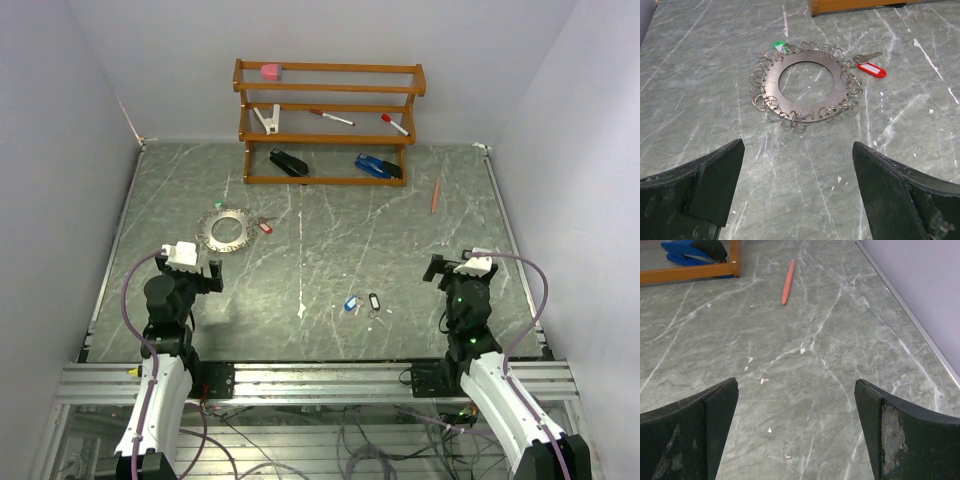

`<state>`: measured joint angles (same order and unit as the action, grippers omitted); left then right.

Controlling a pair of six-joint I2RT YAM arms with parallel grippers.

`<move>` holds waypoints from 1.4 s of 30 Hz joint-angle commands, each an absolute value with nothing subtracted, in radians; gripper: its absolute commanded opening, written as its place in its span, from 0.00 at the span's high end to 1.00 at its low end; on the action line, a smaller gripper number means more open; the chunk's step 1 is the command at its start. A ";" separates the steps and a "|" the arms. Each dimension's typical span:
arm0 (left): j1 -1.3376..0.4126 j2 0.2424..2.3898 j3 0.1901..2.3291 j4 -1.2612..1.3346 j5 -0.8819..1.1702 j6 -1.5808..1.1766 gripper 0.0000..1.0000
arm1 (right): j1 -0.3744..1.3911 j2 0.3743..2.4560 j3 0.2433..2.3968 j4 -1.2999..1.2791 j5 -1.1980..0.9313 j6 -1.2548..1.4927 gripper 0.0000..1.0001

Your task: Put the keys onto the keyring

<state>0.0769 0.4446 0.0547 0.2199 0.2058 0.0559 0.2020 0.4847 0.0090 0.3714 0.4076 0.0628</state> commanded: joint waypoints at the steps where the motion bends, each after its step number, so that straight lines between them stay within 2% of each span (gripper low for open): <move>1: 0.072 0.440 0.052 0.234 0.221 0.064 0.00 | 0.197 0.473 -0.071 0.393 0.409 0.053 0.00; 12: 0.071 0.440 0.050 0.233 0.221 0.063 0.00 | 0.198 0.472 -0.072 0.391 0.408 0.059 0.00; 15: 0.072 0.443 0.051 0.238 0.219 0.057 0.10 | 0.197 0.464 -0.072 0.385 0.426 0.067 0.00; 25: 0.072 0.453 0.100 0.200 0.295 0.086 0.10 | 0.199 0.446 -0.053 0.352 0.541 0.105 0.00; 27: 0.072 0.470 0.189 0.098 0.368 0.130 0.02 | 0.201 0.459 -0.048 0.352 0.547 0.106 0.00; 28: 0.072 0.482 0.251 0.037 0.409 0.162 0.00 | 0.203 0.465 -0.048 0.358 0.549 0.105 0.00; 31: 0.072 0.504 0.405 -0.056 0.468 0.282 0.00 | 0.212 0.471 -0.048 0.361 0.558 0.105 0.00; 33: 0.072 0.516 0.456 -0.064 0.421 0.257 0.01 | 0.213 0.473 -0.046 0.359 0.558 0.107 0.00; 36: 0.072 0.562 0.517 -0.116 0.465 0.282 0.02 | 0.212 0.459 -0.047 0.350 0.557 0.109 0.00; 40: 0.072 0.650 0.591 -0.305 0.616 0.557 0.00 | 0.213 0.464 -0.046 0.351 0.558 0.109 0.00; 42: 0.073 0.696 0.590 -0.340 0.610 0.642 0.01 | 0.213 0.466 -0.046 0.353 0.558 0.109 0.00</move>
<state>0.0769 0.6239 0.5709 -0.1493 0.5110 0.4004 0.2096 0.4679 0.0090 0.3450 0.5392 0.0975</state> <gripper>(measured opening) 0.994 0.994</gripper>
